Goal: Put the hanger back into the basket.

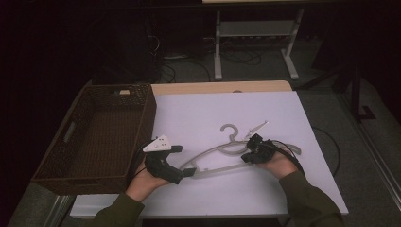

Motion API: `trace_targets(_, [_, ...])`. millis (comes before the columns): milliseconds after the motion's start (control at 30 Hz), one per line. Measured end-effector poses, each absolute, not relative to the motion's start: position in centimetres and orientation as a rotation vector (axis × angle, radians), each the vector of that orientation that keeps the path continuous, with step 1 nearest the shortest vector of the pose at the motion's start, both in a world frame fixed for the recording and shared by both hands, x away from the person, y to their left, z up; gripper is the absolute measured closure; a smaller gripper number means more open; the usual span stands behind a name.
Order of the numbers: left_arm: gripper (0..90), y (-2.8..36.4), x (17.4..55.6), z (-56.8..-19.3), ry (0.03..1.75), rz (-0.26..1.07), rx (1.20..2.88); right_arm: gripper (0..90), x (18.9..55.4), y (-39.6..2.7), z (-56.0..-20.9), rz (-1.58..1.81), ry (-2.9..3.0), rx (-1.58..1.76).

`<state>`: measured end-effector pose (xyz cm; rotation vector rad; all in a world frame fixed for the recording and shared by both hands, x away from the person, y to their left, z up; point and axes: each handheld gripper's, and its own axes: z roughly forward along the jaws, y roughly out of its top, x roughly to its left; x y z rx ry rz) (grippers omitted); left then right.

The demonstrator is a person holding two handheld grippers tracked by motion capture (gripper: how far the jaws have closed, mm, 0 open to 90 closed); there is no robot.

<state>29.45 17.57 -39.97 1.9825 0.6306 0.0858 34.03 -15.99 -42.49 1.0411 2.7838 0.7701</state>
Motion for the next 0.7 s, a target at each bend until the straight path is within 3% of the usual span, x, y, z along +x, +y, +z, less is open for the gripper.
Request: trace_targets(700, [0.0,17.5,29.5,-40.0,0.632,0.087,1.988,89.7,28.5,-17.3,-41.2,0.968,2.695,1.0])
